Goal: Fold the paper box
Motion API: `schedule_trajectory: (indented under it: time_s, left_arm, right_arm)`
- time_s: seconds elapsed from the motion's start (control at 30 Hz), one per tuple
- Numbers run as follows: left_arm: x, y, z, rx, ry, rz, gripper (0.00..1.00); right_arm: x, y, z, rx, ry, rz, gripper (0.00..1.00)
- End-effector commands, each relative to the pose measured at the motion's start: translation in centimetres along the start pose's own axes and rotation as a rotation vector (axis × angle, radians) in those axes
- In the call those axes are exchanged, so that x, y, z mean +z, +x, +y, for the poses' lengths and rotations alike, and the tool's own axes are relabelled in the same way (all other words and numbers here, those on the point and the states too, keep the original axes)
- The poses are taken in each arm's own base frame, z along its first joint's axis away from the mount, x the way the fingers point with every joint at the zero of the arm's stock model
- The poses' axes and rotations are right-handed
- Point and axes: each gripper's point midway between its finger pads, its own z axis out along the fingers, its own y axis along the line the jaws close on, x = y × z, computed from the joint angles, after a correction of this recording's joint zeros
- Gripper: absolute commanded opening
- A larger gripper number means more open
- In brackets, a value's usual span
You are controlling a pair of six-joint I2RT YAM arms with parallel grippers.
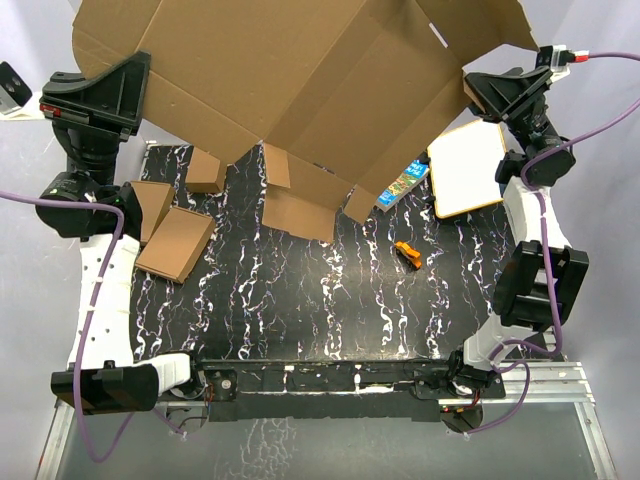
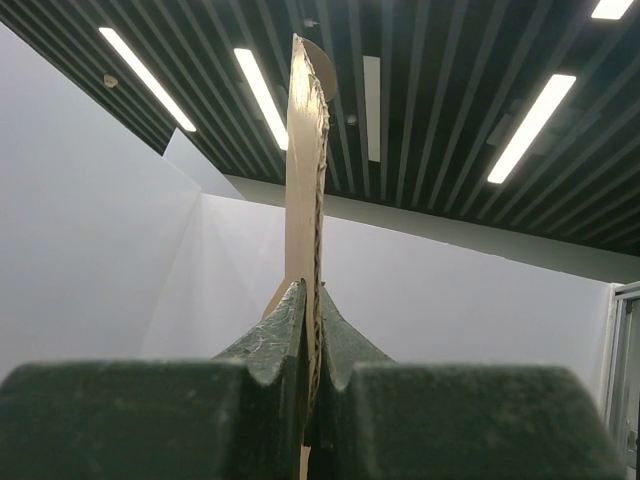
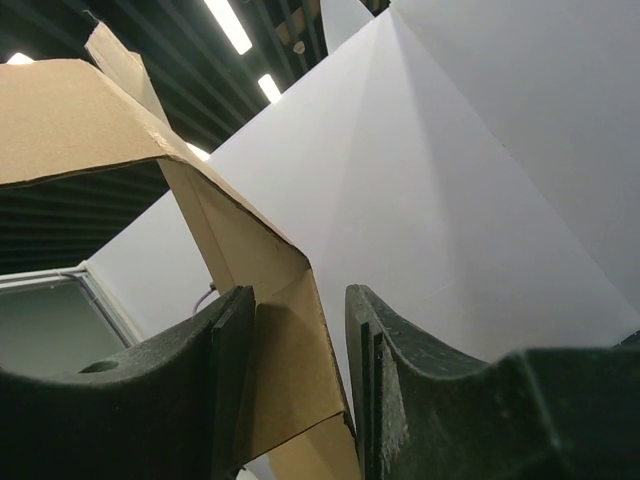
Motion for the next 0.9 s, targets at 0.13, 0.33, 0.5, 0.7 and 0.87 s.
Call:
schedule_trajectory:
  time_s: [0.13,0.33,0.5,0.7,0.87]
  left_arm:
    - [0.1,-1.0,-0.9,0.02,0.029,-0.062,0.0]
    - [-0.1,-0.9,0.0,0.02,0.012,-0.063,0.0]
    - [-0.5,-0.5,0.7,0.031,-0.008,-0.054,0.0]
    - [-2.5,1.0,3.5,0.065,-0.085,-0.018,0.0]
    - [-5.7,3.4,7.2,0.067,-0.174,0.037,0.0]
  right_arm:
    - [-0.5,3.8,6.4,-0.24,-0.223,0.087,0.34]
    - [-0.6,3.9,6.2,-0.242,-0.216,0.084,0.09]
    - [-0.9,4.0,5.4,-0.244,-0.191,0.077,0.08]
    - [-1.5,4.7,3.4,-0.311,-0.113,0.103,0.08]
    - [-3.3,6.1,-0.5,-0.397,0.017,0.132,0.09]
